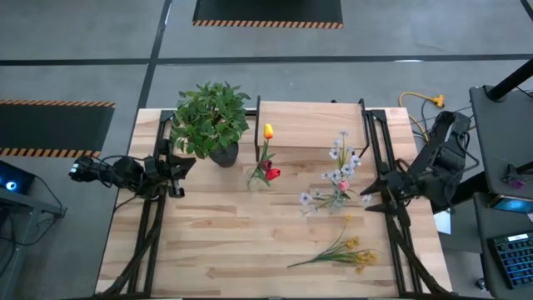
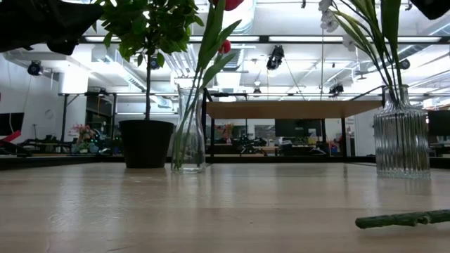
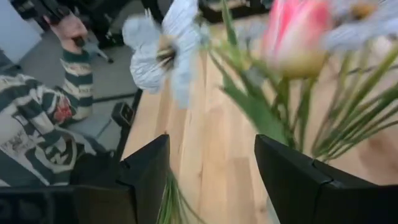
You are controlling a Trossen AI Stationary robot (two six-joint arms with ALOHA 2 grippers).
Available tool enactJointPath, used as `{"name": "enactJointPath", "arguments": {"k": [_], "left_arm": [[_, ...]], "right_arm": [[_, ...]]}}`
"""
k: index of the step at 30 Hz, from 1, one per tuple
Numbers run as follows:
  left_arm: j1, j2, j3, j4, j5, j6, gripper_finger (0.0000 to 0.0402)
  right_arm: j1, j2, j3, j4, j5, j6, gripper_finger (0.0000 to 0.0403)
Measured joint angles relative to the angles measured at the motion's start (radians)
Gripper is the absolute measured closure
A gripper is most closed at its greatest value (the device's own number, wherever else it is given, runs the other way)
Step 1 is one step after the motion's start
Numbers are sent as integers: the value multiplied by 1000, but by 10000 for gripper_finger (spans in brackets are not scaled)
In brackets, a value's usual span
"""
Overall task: Pick and place flowers into a vace then onto a shelf
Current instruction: Put the yellow flowers into the right transparent vase
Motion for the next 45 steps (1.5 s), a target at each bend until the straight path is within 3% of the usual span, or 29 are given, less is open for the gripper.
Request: {"name": "enactJointPath", "arguments": {"k": [8,19,23,29,37,40,45], "left_arm": [[0,0,0,0,0,0,397],[0,0,-2,0,0,0,397],[0,0,-2,0,0,0,397],[0,0,-2,5,0,0,397],[0,0,-2,6,0,0,397],[0,0,-2,6,0,0,397],[0,0,-2,7,0,0,397]], "right_arm": [[0,221,4,38,-128,107,177],[0,439,127,35,-163,373,177],[0,512,174,17,-154,587,177],[0,635,227,-75,-169,1036,177],[0,793,266,-123,-358,1515,177],[-1,852,274,-127,-416,1626,177],[-24,947,311,-128,-441,1642,177]]}}
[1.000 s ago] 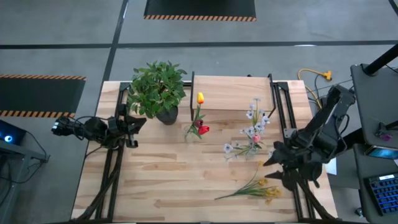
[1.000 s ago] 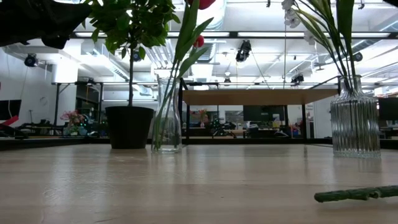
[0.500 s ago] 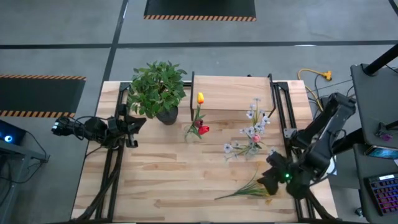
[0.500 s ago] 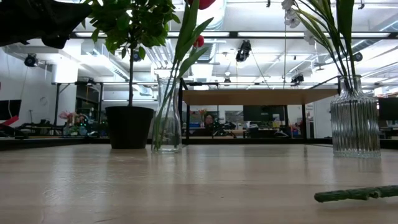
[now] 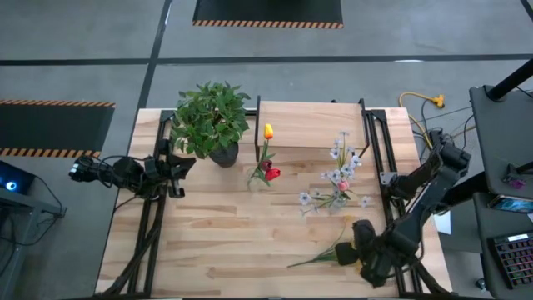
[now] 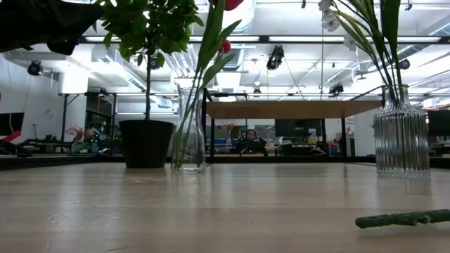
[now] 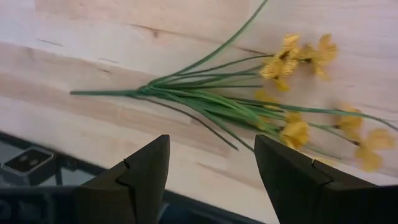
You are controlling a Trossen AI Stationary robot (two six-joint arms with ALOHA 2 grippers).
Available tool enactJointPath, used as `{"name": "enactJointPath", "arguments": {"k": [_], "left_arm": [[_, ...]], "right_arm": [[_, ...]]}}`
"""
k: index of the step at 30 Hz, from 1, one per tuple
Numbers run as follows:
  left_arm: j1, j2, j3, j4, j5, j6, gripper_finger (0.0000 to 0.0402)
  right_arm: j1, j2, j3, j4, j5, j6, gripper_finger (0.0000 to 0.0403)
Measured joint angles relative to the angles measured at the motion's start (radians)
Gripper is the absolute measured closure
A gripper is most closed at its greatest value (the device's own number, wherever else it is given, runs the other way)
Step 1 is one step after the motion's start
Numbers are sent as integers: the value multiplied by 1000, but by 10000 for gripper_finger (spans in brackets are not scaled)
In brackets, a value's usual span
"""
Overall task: Pick and place flowers into a vace then onto a shelf
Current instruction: Put the yellow flowers into the right transparent vase
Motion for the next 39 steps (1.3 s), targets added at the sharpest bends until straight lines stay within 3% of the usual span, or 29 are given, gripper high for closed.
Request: {"name": "enactJointPath", "arguments": {"k": [9,20,28,32,39], "left_arm": [[0,0,0,0,0,0,397],[0,1,-6,0,0,-45,397],[0,1,-6,-1,0,-45,397],[0,1,-6,0,0,-45,397],[0,1,-6,0,0,-45,397]], "right_arm": [[-25,130,89,-1,26,-62,183],[-25,130,153,-1,29,-119,182],[-35,128,163,4,-16,64,184],[-61,137,166,13,-94,95,184],[-133,198,192,58,-105,95,184]]}}
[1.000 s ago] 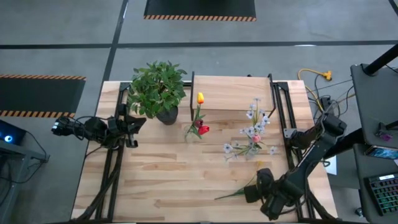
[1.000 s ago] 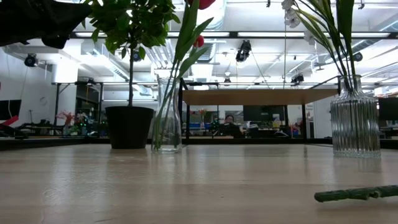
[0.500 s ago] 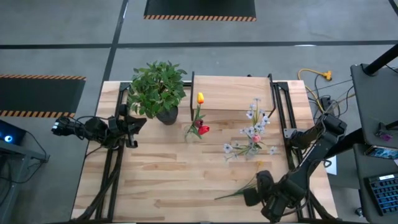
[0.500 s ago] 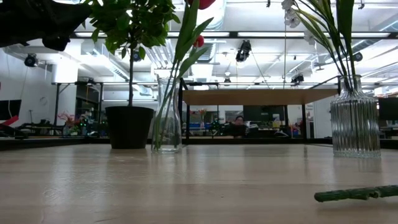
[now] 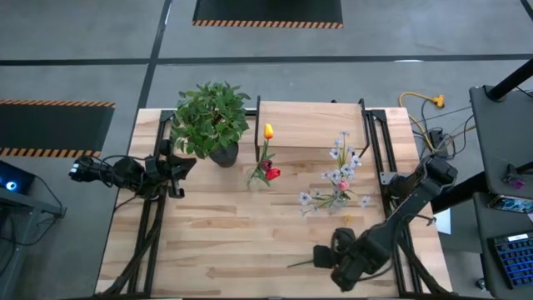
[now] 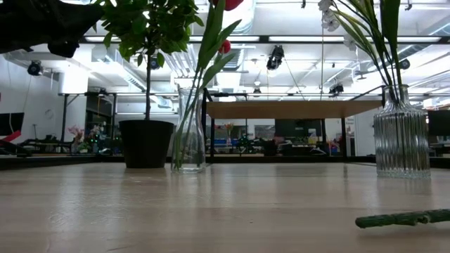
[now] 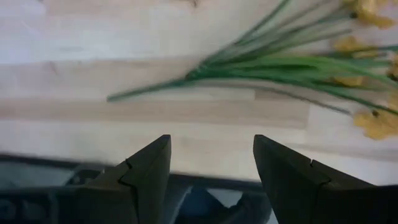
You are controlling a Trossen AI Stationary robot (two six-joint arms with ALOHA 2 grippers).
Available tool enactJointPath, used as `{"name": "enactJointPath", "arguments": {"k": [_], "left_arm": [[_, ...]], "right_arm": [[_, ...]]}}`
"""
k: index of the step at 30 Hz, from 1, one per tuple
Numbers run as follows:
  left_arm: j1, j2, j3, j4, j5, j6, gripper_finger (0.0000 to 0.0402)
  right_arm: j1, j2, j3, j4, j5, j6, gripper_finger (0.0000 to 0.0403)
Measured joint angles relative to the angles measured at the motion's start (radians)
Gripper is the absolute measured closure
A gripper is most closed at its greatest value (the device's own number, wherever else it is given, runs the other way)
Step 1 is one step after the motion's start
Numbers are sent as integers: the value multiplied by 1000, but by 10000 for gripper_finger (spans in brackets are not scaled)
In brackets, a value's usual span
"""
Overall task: Pick and place flowers into a vace then onto a shelf
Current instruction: Put the yellow flowers into the right transparent vase
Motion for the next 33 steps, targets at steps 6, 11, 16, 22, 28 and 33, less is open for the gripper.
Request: {"name": "enactJointPath", "arguments": {"k": [6,11,16,22,28,33], "left_arm": [[0,0,0,0,0,0,397],[0,0,0,0,0,0,397],[0,1,0,0,0,0,397],[0,5,0,-1,0,0,397],[0,5,0,-9,0,0,397],[0,5,0,-8,0,0,397]], "right_arm": [[-36,73,32,-4,-46,9,184],[-67,142,58,-5,-83,19,184],[-104,208,69,-34,-89,18,184],[-123,268,75,-33,-167,22,184],[-129,288,75,-35,-179,24,184],[-125,288,73,-39,-297,-44,184]]}}
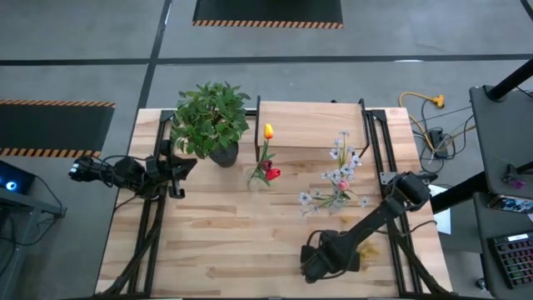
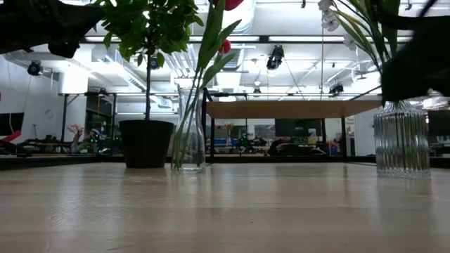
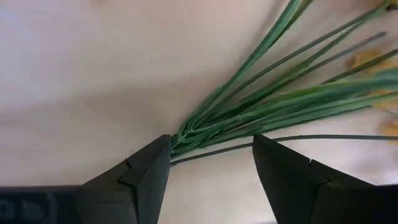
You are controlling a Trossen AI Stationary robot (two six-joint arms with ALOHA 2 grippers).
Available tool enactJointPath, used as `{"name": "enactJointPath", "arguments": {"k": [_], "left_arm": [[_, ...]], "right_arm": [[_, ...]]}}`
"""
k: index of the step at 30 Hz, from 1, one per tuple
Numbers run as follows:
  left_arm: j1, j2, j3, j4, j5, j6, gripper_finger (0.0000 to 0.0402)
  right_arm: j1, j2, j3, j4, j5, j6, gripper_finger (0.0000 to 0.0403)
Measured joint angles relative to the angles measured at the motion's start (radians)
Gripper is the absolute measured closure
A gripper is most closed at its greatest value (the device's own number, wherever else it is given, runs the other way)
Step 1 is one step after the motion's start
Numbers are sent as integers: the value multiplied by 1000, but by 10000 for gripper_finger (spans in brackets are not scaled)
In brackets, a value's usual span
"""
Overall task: Pick and place flowers into a vace then onto a shelf
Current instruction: Put the yellow flowers into the right transparent vase
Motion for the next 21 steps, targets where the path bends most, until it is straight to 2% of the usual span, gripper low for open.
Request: {"name": "enactJointPath", "arguments": {"k": [5,14,21], "left_arm": [[0,0,0,0,0,0,397],[0,0,0,0,0,0,397],[0,0,0,0,0,0,397]], "right_arm": [[30,0,-1,-26,-132,-43,184],[59,0,0,-151,-132,46,184],[43,0,92,-265,-129,65,184]]}}
